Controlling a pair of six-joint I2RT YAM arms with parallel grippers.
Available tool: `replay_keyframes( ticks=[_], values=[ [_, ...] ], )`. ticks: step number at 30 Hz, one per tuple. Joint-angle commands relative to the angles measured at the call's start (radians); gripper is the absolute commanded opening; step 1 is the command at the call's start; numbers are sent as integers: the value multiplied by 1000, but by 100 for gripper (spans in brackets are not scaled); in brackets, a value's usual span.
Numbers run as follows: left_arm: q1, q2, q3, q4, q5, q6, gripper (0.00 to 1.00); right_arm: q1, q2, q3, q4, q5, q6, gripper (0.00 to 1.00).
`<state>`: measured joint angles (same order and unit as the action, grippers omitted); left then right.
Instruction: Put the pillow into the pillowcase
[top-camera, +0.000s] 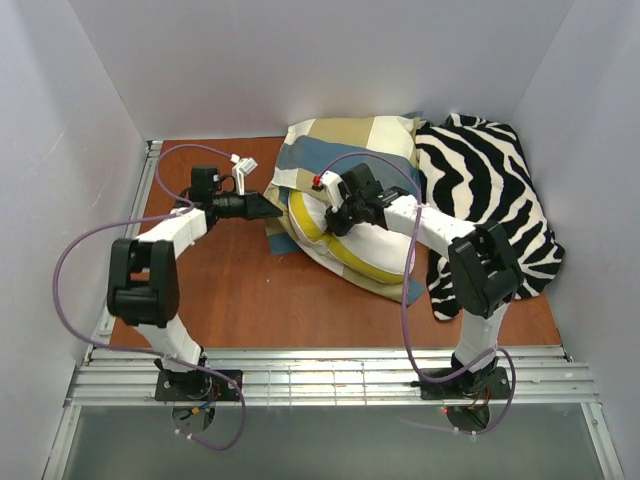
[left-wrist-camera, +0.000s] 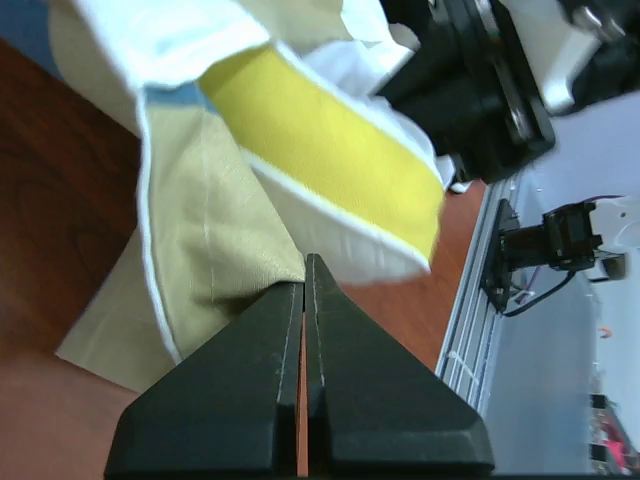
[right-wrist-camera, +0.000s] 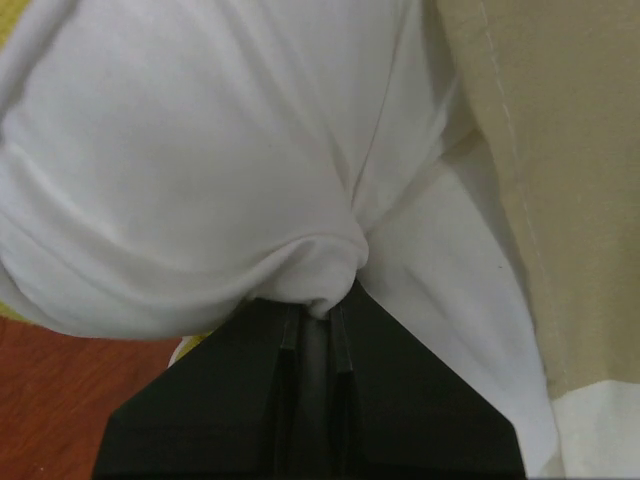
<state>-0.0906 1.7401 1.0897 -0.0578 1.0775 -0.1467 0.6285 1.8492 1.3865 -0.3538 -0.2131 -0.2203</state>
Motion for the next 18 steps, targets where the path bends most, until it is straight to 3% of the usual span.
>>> replay_keyframes(
  ticks=[1,5,6,8,14,16,18],
  values=[
    [14,-206,-34,-296,15,191,0,-65,-63,71,113,163,44,1],
    [49,-153,27,-394,93,338,0,-73,-174,3,96,168,4,1],
    [42,-119,91,-484,105,355,0,-73,-180,-3,95,181,1,1],
    [35,-117,107,-507,165,351,0,-72,-165,-9,111,208,4,1],
    [-15,-189,82,-643,260,400,0,7,117,126,185,454,82,1],
    [-21,-203,88,-750,295,456,0,36,220,137,190,495,59,1],
    [-21,-206,110,-907,308,545,0,60,210,115,188,476,82,1]
  ],
)
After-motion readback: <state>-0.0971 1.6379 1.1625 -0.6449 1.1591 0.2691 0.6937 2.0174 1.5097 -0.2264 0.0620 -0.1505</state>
